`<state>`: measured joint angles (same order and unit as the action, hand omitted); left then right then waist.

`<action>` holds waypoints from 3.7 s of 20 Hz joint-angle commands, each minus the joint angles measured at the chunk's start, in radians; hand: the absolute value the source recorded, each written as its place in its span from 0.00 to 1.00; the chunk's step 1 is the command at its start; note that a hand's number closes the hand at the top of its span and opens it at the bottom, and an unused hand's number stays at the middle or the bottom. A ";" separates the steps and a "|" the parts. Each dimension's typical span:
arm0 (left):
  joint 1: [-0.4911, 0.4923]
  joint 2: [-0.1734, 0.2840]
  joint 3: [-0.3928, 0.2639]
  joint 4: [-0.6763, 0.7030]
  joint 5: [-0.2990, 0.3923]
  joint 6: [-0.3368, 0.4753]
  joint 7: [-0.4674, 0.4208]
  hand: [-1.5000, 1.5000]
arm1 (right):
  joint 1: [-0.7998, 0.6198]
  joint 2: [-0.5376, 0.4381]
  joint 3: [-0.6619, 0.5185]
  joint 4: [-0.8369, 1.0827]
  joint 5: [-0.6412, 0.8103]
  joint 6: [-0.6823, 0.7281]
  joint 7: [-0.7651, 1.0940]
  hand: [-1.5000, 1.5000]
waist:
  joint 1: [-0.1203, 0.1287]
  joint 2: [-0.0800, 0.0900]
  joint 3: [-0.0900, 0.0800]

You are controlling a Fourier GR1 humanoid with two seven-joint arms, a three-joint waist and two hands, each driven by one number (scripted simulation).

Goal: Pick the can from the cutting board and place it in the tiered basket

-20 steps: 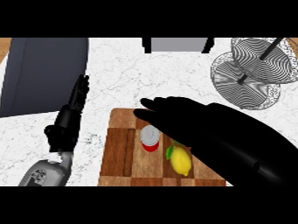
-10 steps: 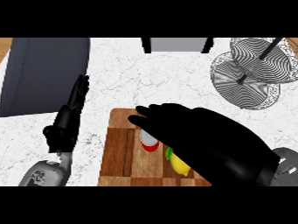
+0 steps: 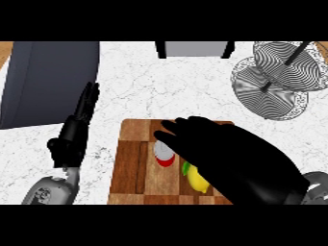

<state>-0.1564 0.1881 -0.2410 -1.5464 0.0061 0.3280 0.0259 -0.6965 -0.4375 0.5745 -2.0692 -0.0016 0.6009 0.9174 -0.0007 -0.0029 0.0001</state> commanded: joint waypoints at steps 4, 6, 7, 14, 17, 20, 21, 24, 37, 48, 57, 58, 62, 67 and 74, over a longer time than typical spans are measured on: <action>-0.037 -0.027 0.036 0.056 -0.019 -0.008 -0.003 0.50 | 0.003 0.023 0.004 0.033 0.097 0.121 -0.037 0.00 | 0.001 0.003 0.000; -0.016 -0.031 0.028 0.052 -0.022 -0.017 -0.016 0.50 | -0.020 0.037 0.013 0.046 0.146 0.145 -0.076 0.00 | 0.004 0.003 -0.001; -0.014 -0.011 0.045 0.033 -0.014 -0.034 -0.001 0.50 | 0.057 0.002 0.031 0.069 0.254 0.124 -0.207 0.00 | 0.005 0.004 0.000; -0.031 -0.037 0.041 -0.017 -0.065 -0.016 0.070 0.50 | 0.075 0.083 0.014 0.082 0.388 0.142 -0.171 0.00 | 0.003 0.002 0.000; 0.049 -0.075 0.002 -0.005 -0.095 0.004 -0.025 0.50 | 0.075 0.151 0.056 0.180 0.481 0.088 -0.154 0.00 | 0.007 0.002 0.000; -0.007 -0.061 0.023 -0.083 -0.099 -0.005 0.116 0.50 | 0.104 0.140 0.003 0.209 0.490 0.116 -0.235 0.00 | 0.007 0.002 0.000; -0.035 -0.081 0.057 0.078 -0.080 -0.036 -0.014 0.50 | 0.166 0.154 0.028 0.164 0.533 0.088 -0.249 0.00 | 0.000 0.003 0.000; 0.036 -0.042 0.073 -0.035 -0.067 -0.072 0.024 0.50 | 0.165 0.222 0.014 0.163 0.523 0.148 -0.207 0.00 | 0.005 0.002 0.000; -0.034 -0.121 0.107 0.045 -0.117 -0.069 -0.002 0.50 | 0.266 0.249 -0.049 0.195 0.653 0.192 -0.430 0.00 | -0.001 0.003 0.000; -0.066 -0.091 0.184 0.075 -0.091 -0.134 0.008 0.50 | 0.229 0.381 -0.037 0.380 0.777 0.163 -0.476 0.00 | 0.000 0.003 0.000; -0.020 -0.083 0.179 -0.007 -0.109 -0.161 0.033 0.50 | 0.257 0.377 -0.034 0.511 0.881 0.054 -0.599 0.00 | 0.004 0.003 0.000; 0.042 -0.121 0.139 -0.015 -0.125 -0.146 -0.010 0.50 | 0.255 0.418 -0.049 0.508 0.876 0.083 -0.581 0.00 | 0.004 0.003 0.000; 0.038 -0.127 0.140 -0.014 -0.158 -0.128 -0.005 0.50 | 0.252 0.409 -0.065 0.579 0.909 0.048 -0.647 0.00 | 0.004 0.003 0.000; 0.045 -0.132 0.160 0.001 -0.140 -0.152 -0.017 0.50 | 0.261 0.437 -0.025 0.548 0.878 0.038 -0.594 0.00 | 0.004 0.003 0.000; 0.083 -0.127 0.165 -0.028 -0.143 -0.169 -0.047 0.50 | 0.273 0.437 -0.050 0.612 0.902 -0.057 -0.662 0.00 | 0.005 0.003 0.000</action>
<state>-0.1282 0.0428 -0.0990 -1.5718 -0.1460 0.1712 0.0301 -0.4340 -0.0022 0.5403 -1.4760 0.8912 0.5949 0.2910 0.0029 -0.0017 0.0006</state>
